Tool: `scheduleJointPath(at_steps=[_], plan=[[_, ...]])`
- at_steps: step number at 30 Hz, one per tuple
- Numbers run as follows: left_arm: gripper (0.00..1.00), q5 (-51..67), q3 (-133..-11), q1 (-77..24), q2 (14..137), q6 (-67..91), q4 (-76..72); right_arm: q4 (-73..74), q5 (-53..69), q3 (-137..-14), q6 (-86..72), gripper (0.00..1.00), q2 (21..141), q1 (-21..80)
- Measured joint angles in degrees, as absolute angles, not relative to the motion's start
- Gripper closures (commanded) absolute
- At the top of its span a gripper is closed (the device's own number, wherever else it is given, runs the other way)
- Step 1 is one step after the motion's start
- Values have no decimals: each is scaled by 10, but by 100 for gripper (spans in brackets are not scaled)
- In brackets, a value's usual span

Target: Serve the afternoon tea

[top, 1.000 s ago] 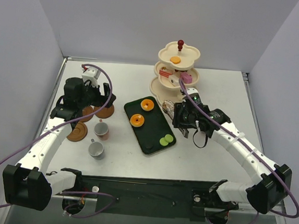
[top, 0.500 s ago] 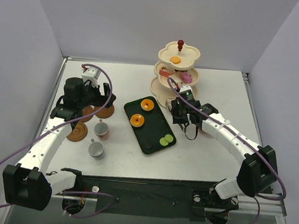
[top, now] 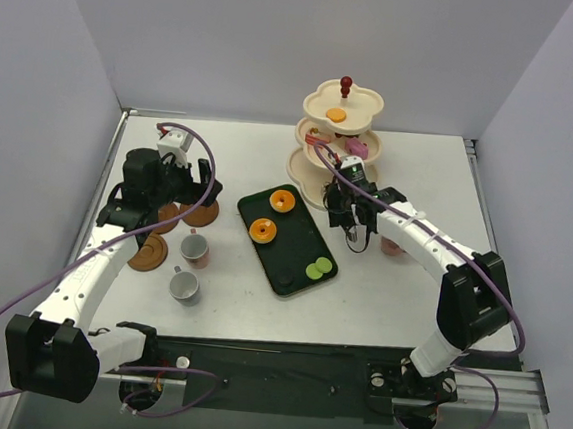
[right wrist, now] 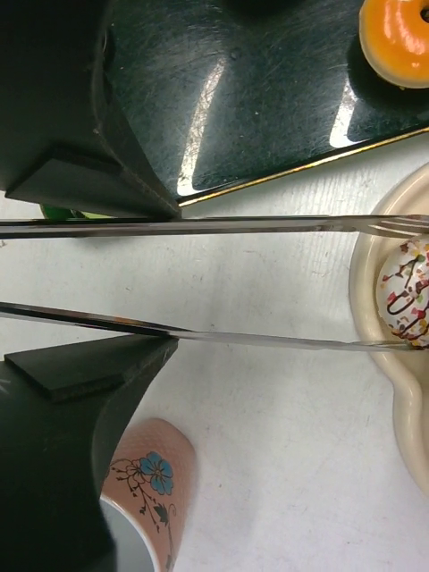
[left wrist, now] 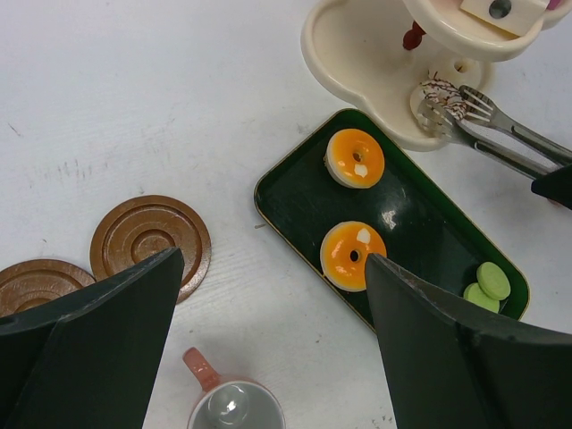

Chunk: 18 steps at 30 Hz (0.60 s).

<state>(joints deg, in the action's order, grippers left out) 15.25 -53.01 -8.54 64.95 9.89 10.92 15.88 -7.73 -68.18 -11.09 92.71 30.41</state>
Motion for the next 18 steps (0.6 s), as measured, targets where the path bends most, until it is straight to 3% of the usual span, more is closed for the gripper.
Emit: scheduleJointPath(at_steps=[5, 13, 18], plan=[[6, 152, -530, -85, 653, 99, 109, 153, -77, -689, -105, 39, 933, 304], [6, 152, -530, -85, 655, 99, 109, 150, -77, -695, -103, 43, 932, 304], [6, 152, -530, -85, 655, 99, 109, 150, -77, -690, -104, 37, 908, 304]])
